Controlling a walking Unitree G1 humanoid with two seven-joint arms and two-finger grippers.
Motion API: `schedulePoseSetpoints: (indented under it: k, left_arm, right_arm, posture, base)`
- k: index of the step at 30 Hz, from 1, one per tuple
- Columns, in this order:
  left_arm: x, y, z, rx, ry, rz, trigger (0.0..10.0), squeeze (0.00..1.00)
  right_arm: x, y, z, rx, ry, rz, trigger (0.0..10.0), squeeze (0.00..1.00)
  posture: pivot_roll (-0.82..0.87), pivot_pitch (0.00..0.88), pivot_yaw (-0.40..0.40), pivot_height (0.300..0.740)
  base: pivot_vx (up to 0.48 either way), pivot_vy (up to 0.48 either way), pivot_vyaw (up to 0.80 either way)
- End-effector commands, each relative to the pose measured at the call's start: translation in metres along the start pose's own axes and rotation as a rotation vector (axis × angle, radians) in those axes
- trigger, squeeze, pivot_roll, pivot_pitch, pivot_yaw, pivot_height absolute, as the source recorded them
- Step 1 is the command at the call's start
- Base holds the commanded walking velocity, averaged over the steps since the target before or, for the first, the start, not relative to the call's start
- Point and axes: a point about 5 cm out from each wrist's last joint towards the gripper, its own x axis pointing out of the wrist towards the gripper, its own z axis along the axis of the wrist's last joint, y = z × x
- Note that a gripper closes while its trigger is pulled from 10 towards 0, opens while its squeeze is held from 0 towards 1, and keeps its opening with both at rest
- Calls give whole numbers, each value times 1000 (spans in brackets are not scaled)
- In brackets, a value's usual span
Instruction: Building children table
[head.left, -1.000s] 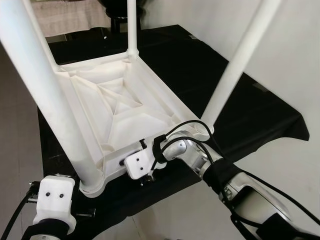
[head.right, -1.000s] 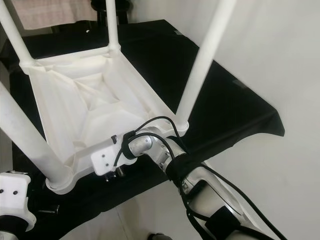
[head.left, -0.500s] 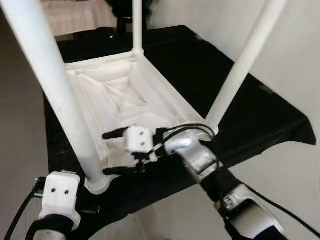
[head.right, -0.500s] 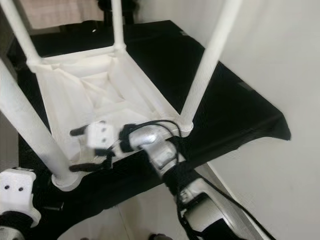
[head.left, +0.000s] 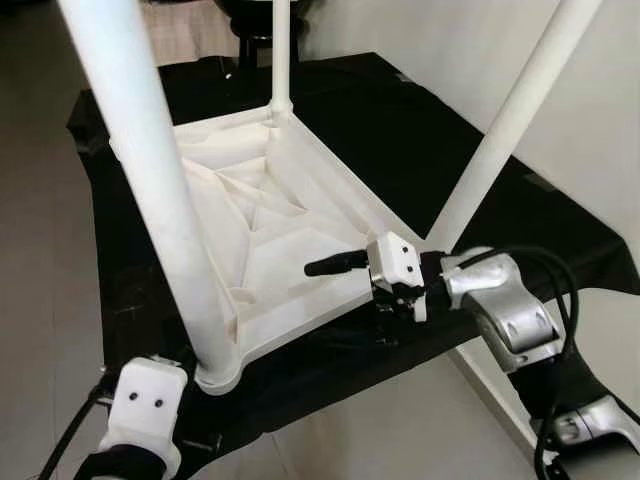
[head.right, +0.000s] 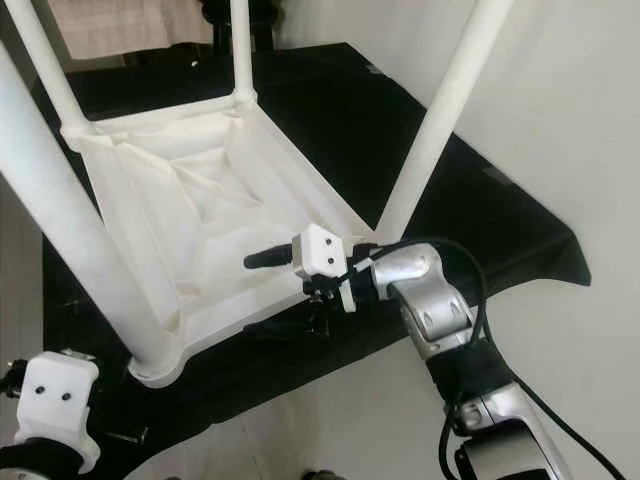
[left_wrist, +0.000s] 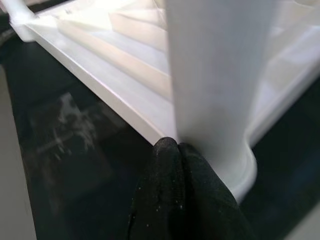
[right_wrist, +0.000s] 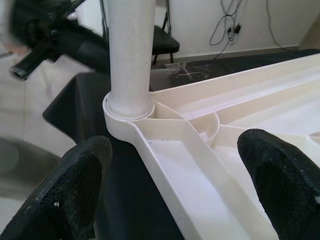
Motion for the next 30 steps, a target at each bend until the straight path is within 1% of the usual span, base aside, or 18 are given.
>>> schedulePoseSetpoints:
  k: [1,3,4,5,6,7,11,12,14,16,18,19,20,21,22,24,26,30]
  left_arm:
    - [-9,3,-5,-48,42,31,10000,0]
    - [-37,23,-31,-124,174,239,10000,0]
    - [-37,23,-31,-124,174,239,10000,0]
    - [-54,33,-45,-130,247,341,10000,0]
    - [-54,33,-45,-130,247,341,10000,0]
    - [-68,40,-57,-127,305,427,10000,0]
    - [-78,42,-64,-144,341,485,10000,0]
    - [-67,25,-57,-197,287,348,10000,0]
    - [-67,25,-57,-197,287,348,10000,0]
    - [-50,4,-38,-240,190,140,10000,0]
    - [-50,4,-38,-240,190,140,10000,0]
    - [-46,-2,-32,-251,163,81,10000,0]
    - [-43,-13,-23,-278,144,-58,10000,0]
    - [-43,-13,-23,-278,144,-58,10000,0]
    - [-43,-21,-17,-287,141,-200,10000,0]
    - [-44,-24,-10,-315,142,-352,10000,0]
    - [-43,-22,-9,-310,133,-375,10000,0]
    - [-26,-15,0,-314,43,-379,10000,0]
  right_arm:
    - [-1,3,0,28,-26,-25,10000,0]
    - [2,8,-6,85,-53,-45,10000,0]
    - [2,8,-6,85,-53,-45,10000,0]
    - [3,6,-9,126,-82,-82,10000,0]
    - [3,6,-9,126,-82,-82,10000,0]
    - [6,4,-12,152,-96,-119,10000,0]
    - [8,3,-14,177,-112,-141,10000,0]
    - [15,7,-17,188,-95,-155,10000,0]
    - [15,7,-17,188,-95,-155,10000,0]
    - [20,9,-19,198,-73,-165,10000,0]
    - [20,9,-19,198,-73,-165,10000,0]
    - [20,10,-20,203,-70,-167,10000,0]
    - [21,11,-19,211,-69,-161,10000,0]
    - [21,11,-19,211,-69,-161,10000,0]
    - [20,12,-19,213,-68,-151,10000,0]
    - [17,12,-18,217,-69,-140,10000,0]
    - [16,12,-17,216,-67,-145,10000,0]
    - [16,10,-16,210,-66,-162,10000,0]
  posture:
    - [-27,119,-53,740]
    - [-18,117,-42,740]
    - [-18,117,-42,740]
    - [-1,119,-38,740]
    - [-1,119,-38,740]
    - [2,120,-39,740]
    - [5,121,-42,740]
    - [9,121,-51,740]
    - [9,121,-51,740]
    - [10,119,-52,740]
    - [10,119,-52,740]
    - [10,119,-52,740]
    - [4,116,-48,740]
    - [4,116,-48,740]
    - [1,116,-49,740]
    - [1,116,-49,740]
    - [-10,114,-49,740]
    - [-16,113,-54,740]
  base:
    - [0,0,0]
    - [0,0,0]
    - [0,0,0]
    - [0,0,0]
    - [0,0,0]
    - [0,0,0]
    - [0,0,0]
    - [0,0,0]
    - [0,0,0]
    - [0,0,0]
    - [0,0,0]
    - [0,0,0]
    - [0,0,0]
    - [0,0,0]
    - [0,0,0]
    - [0,0,0]
    - [0,0,0]
    - [0,0,0]
